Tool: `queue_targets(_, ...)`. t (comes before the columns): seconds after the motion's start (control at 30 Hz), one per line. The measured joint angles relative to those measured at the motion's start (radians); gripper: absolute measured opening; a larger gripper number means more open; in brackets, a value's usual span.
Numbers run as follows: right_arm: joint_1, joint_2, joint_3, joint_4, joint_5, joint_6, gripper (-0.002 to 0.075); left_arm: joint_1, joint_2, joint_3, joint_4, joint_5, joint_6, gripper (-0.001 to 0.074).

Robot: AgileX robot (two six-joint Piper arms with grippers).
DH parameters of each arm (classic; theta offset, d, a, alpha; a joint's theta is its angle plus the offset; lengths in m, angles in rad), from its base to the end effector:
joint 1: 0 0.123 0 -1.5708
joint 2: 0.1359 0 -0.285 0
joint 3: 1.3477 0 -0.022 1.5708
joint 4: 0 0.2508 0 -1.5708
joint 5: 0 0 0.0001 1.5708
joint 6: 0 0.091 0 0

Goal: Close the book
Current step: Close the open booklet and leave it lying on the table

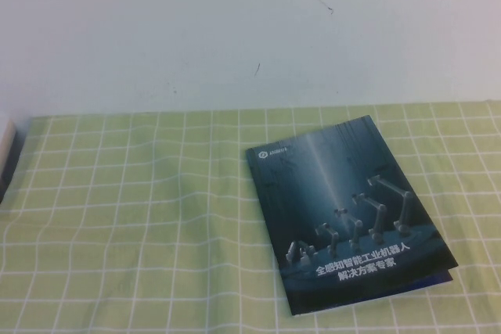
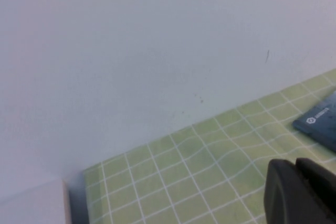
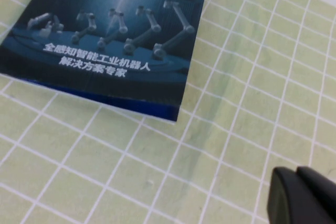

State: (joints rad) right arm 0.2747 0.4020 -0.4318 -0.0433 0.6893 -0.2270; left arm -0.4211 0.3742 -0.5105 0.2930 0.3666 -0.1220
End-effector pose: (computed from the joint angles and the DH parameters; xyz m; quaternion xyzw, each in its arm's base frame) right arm 0.0760 0.0188 0.2708 -0.2257 0.8483 -0.0087 0.4790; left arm 0.0775 -0.0244 0.3275 0.1794 0.7292 -0.0497 0.6585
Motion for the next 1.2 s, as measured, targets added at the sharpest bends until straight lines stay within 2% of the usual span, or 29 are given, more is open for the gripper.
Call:
queue_targets(0.13,0.000,-0.086,0.069,0.000,-0.002,0.032,-0.0002,0.000,-0.112,0.140,0.002,-0.118,0.000,-0.0004)
queue_targets(0.27,0.000,-0.113,0.080,0.000,-0.007,0.041,-0.0002,0.000,-0.160,0.203,0.005,-0.178,0.000,-0.0004)
queue_targets(0.93,0.000,-0.116,0.080,0.009,-0.019,0.049,-0.0002,0.004,-0.181,0.368,0.000,-0.206,-0.033,-0.0004)
queue_targets(1.07,0.000,-0.116,0.080,0.016,-0.019,0.049,-0.0002,0.064,-0.234,0.404,-0.052,-0.210,-0.049,-0.0004)
queue_targets(1.2,0.000,-0.116,0.080,0.018,-0.019,0.049,-0.0002,0.183,-0.292,0.458,-0.131,-0.249,-0.022,-0.0004)
